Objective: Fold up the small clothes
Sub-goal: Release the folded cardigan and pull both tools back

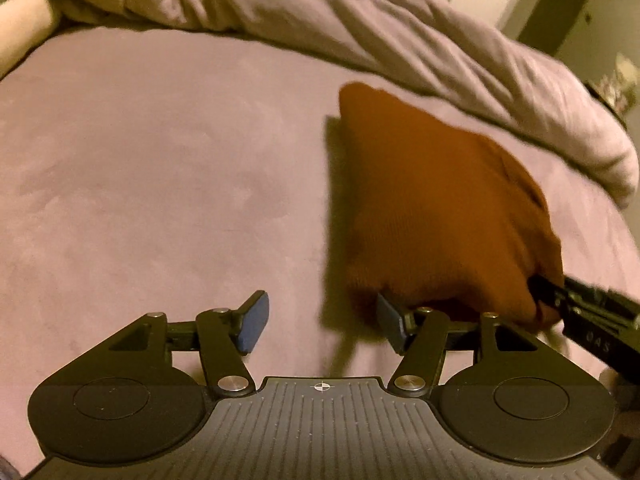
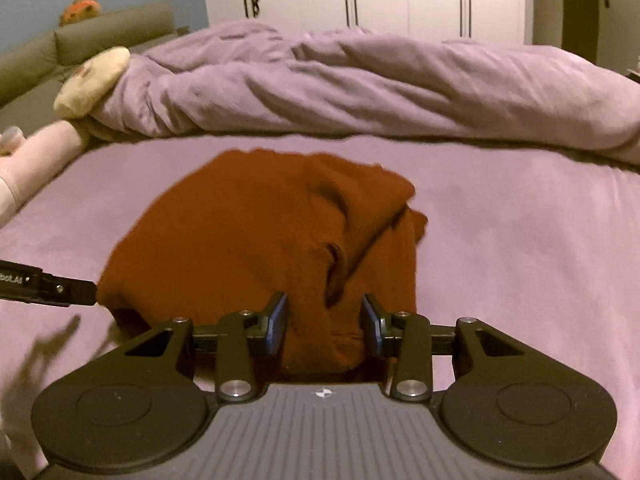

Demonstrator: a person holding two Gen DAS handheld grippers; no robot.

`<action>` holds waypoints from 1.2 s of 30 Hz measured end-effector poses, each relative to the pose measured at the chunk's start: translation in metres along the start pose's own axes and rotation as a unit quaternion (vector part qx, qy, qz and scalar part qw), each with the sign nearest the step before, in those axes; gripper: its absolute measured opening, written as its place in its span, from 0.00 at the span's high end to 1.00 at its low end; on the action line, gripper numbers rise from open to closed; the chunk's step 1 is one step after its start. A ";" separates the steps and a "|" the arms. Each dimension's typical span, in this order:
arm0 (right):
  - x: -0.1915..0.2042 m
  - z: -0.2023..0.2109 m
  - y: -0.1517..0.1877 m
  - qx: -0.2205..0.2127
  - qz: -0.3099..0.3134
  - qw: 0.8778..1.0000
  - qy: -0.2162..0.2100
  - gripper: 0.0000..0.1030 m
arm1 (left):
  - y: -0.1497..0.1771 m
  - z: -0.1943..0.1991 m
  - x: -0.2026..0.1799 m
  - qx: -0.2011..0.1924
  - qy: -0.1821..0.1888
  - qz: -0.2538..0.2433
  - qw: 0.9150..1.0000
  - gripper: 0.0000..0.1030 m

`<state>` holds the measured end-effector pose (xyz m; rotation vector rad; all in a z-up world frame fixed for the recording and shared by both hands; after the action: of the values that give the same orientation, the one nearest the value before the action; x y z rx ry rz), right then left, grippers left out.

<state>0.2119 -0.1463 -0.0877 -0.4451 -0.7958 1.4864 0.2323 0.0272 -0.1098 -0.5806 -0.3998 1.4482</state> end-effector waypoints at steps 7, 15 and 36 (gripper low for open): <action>0.002 -0.010 0.004 0.005 0.023 1.000 0.018 0.62 | -0.005 -0.013 -0.002 0.000 -0.030 -0.021 0.999 0.29; -0.009 0.006 -0.004 -0.004 0.005 1.000 0.017 0.48 | -0.005 0.014 0.032 -0.001 -0.111 0.015 0.994 0.29; 0.017 -0.029 0.001 0.002 0.107 0.993 0.057 0.41 | -0.027 -0.024 -0.005 0.011 -0.167 -0.120 0.978 0.07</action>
<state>0.2304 -0.1239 -0.1050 -0.6228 -0.6719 1.6450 0.2674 0.0181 -0.1123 -0.2563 -0.6940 1.3140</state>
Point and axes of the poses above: each gripper's, at about its wrist camera, not at the fingertips, and z roughly against the way its jaws point, x to its left, y to its underside, the point moved 9 cm from there along -z, roughly the way its jaws point, and after that the axes turned 14 degrees about -z, right-handed, at the moved point
